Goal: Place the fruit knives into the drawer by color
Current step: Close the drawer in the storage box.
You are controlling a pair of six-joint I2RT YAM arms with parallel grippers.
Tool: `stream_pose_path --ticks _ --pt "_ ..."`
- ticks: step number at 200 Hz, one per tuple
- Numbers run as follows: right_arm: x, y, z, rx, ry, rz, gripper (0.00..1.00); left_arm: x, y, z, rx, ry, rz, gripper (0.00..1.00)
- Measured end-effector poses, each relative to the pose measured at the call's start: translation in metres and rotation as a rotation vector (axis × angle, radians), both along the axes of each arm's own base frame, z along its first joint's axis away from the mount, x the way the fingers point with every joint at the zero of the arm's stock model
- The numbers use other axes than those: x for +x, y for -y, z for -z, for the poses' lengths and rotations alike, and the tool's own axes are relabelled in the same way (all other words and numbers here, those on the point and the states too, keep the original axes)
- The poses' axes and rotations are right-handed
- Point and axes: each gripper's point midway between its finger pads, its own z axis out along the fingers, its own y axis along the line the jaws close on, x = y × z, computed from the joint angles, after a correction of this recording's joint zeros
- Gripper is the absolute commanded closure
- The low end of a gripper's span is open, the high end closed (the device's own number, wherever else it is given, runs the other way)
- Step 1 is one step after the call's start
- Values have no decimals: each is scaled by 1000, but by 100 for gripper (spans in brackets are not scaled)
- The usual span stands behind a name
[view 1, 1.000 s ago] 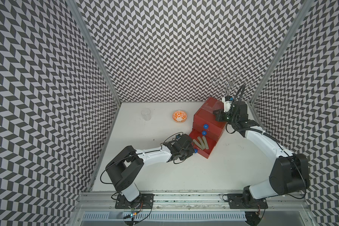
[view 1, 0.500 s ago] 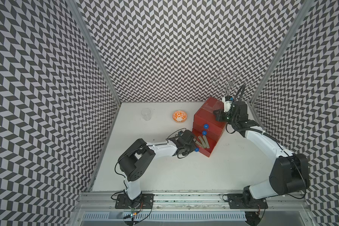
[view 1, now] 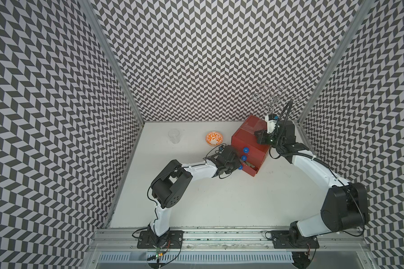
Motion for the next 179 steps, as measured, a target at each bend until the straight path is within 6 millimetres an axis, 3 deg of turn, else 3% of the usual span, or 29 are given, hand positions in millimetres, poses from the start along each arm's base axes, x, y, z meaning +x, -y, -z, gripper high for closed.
stream_pose_path --ticks 83,107,129,156,179 --pt "-2 1 -5 -1 19 -1 96 12 12 0 -65 25 -1 100" --pt "-13 2 -9 -2 23 -3 96 11 11 -1 -72 38 10 99" --pt "-29 5 -16 0 14 -9 94 7 7 -7 -71 64 26 89" --pt "-54 11 -27 -6 17 1 88 -6 -7 -36 -75 131 52 68" --pt "-73 20 -65 7 143 26 72 -16 -22 -67 -67 221 68 49"
